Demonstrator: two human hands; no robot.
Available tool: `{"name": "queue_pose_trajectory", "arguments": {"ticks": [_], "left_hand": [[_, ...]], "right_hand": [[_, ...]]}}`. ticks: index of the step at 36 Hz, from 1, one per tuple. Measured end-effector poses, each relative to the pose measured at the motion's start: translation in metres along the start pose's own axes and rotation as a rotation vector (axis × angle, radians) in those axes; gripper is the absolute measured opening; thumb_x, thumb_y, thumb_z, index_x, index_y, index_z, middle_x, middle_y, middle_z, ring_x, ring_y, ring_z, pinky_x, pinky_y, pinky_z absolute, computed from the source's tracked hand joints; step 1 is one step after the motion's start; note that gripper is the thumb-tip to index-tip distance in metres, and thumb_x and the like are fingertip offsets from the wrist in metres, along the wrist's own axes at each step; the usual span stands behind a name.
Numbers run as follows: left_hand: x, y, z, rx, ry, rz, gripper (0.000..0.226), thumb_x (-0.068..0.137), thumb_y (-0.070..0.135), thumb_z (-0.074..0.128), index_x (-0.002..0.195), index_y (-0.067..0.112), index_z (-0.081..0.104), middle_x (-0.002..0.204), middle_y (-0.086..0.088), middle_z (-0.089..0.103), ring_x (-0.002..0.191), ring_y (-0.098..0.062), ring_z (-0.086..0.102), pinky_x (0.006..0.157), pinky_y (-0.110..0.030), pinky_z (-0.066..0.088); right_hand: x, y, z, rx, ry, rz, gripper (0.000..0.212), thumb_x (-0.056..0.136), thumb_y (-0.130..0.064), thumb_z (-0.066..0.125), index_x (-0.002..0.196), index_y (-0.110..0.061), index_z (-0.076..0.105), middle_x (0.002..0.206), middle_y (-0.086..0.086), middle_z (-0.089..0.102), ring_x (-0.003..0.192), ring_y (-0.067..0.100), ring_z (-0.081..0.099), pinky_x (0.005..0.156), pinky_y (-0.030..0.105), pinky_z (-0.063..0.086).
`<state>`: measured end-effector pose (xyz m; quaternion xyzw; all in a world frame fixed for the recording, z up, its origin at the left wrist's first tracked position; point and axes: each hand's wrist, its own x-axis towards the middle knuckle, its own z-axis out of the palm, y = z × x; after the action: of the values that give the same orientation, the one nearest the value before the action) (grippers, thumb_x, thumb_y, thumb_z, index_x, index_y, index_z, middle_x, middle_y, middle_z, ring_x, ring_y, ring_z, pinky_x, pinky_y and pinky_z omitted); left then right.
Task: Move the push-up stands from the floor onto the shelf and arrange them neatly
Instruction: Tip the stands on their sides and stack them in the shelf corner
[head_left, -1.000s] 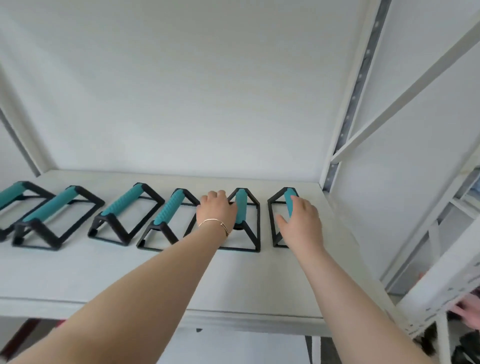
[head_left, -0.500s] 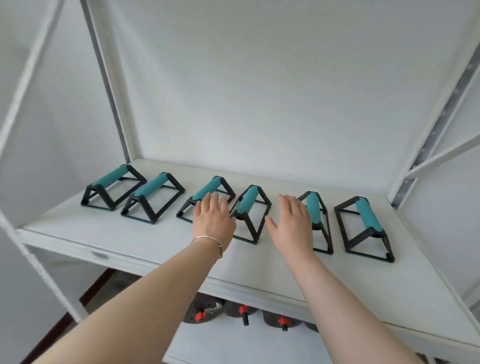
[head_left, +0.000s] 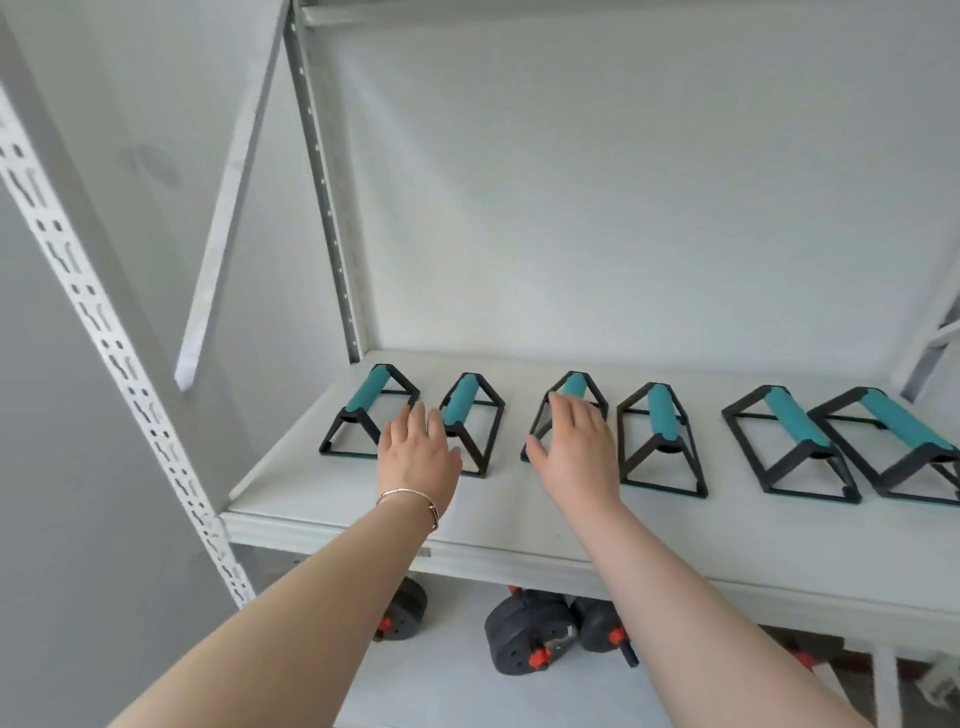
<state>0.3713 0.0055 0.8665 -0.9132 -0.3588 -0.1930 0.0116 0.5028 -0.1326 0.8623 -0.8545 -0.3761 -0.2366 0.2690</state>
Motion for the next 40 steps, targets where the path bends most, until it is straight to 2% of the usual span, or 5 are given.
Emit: {"name": "queue_pose_trajectory", "arguments": {"ticks": [10,15,20,29,40], "left_hand": [[0.043,-0.066,0.018,0.012,-0.012,-0.009,0.059,0.094,0.044,0.042,0.144,0.013,0.031,0.155,-0.009,0.027,0.145,-0.029,0.016,0.118,-0.041,0.015],[0.075,-0.088,0.033,0.015,-0.008,-0.063,0.058,0.095,0.045,0.041,0.142,0.011,0.035,0.153,-0.010,0.029,0.145,-0.030,0.017,0.119,-0.041,0.016],[0.109,-0.102,0.041,0.030,-0.031,-0.115,0.061,0.096,0.045,0.037,0.146,0.011,0.027,0.156,-0.008,0.023,0.145,-0.027,0.015,0.119,-0.038,0.016],[0.147,-0.109,0.059,0.027,-0.093,-0.138,0.065,0.094,0.045,0.043,0.145,0.008,0.025,0.146,-0.009,0.035,0.129,-0.027,0.039,0.103,-0.035,0.038],[0.180,-0.129,0.069,0.002,-0.215,-0.095,0.041,0.096,0.029,0.047,0.133,0.013,0.038,0.122,-0.004,0.052,0.104,-0.024,0.053,0.081,-0.033,0.046]], "right_hand": [[0.024,-0.044,0.045,0.004,-0.047,-0.013,0.053,0.079,-0.031,0.073,0.121,-0.002,0.058,0.117,0.014,0.064,0.113,0.034,0.058,0.098,0.043,0.049],[0.050,-0.059,0.076,0.074,-0.114,0.005,0.052,0.090,-0.037,0.059,0.132,-0.006,0.053,0.123,0.009,0.061,0.114,0.030,0.055,0.098,0.039,0.047],[0.080,-0.071,0.101,0.177,-0.269,0.130,0.056,0.097,-0.048,0.043,0.139,-0.011,0.039,0.121,0.009,0.058,0.107,0.029,0.058,0.082,0.039,0.051],[0.120,-0.076,0.135,0.272,-0.480,0.393,0.066,0.078,-0.054,0.068,0.120,-0.009,0.044,0.113,0.008,0.059,0.102,0.029,0.059,0.079,0.036,0.051],[0.157,-0.076,0.137,0.279,-0.586,0.418,0.063,0.076,-0.034,0.076,0.124,-0.009,0.043,0.113,0.009,0.059,0.098,0.028,0.061,0.082,0.040,0.054]]}}
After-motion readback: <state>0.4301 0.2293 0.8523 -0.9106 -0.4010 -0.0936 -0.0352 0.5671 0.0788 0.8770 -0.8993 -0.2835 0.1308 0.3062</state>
